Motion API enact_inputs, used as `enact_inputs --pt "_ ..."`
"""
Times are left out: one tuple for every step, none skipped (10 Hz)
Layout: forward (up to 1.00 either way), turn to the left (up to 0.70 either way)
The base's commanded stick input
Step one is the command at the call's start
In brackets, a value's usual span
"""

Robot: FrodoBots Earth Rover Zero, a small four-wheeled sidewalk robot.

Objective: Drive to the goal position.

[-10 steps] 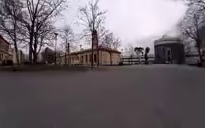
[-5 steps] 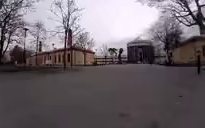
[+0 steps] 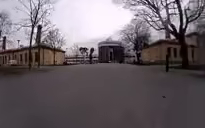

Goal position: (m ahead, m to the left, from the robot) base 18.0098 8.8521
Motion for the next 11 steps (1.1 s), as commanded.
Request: enact_inputs --pt "1.00 0.00" --pt "1.00 0.00" --pt "1.00 0.00" --pt "1.00 0.00" --pt "1.00 0.00" --pt "1.00 0.00" --pt "1.00 0.00" --pt "1.00 0.00" --pt "1.00 0.00" --pt "1.00 0.00" --pt "1.00 0.00"
